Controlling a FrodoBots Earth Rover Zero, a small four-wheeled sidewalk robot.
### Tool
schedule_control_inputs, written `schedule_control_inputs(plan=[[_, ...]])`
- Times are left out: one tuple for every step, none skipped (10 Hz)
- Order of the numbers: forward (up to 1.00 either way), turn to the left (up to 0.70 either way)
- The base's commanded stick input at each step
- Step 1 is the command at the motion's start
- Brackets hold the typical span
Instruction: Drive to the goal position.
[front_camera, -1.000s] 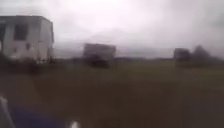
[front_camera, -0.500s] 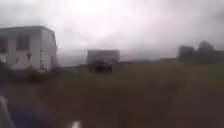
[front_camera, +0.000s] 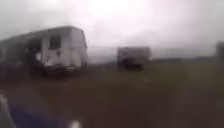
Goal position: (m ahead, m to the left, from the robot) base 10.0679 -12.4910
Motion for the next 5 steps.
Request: schedule_control_inputs(plan=[[0.7,0.0],[0.7,0.0],[0.7,0.0],[0.7,0.0],[0.7,0.0]])
